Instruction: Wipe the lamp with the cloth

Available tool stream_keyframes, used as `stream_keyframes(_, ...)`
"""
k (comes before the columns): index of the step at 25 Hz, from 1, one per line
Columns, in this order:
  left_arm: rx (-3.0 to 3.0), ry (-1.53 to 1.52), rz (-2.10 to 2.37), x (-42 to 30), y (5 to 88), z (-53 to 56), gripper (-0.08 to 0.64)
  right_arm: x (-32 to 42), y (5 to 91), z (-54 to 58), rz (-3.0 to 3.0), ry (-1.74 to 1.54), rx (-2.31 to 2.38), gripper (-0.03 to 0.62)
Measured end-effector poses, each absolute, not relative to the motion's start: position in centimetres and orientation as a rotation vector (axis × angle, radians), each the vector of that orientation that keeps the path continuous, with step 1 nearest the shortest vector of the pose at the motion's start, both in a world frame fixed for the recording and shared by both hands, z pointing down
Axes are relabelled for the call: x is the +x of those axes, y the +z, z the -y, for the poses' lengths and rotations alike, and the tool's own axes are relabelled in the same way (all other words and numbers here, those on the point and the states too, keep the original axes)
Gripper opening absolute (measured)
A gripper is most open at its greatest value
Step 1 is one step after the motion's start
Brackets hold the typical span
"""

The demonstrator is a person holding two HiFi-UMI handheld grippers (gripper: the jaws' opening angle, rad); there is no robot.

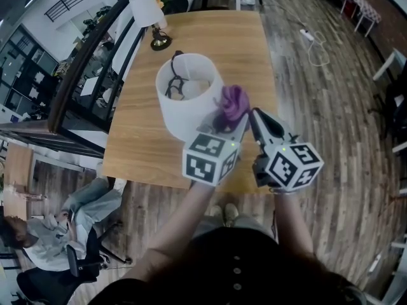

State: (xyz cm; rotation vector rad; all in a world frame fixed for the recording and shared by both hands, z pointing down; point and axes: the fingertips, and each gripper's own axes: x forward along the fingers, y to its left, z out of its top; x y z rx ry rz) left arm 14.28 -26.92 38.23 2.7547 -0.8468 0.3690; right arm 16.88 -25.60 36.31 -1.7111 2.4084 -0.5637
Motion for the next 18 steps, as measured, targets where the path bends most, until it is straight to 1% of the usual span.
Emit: stream_keyframes(18,2.661,0.443,0.814,13.9,42.0,25.3,0.078,16.2,37.4,24.4,-2.420,-0.605,-1.699,0.012)
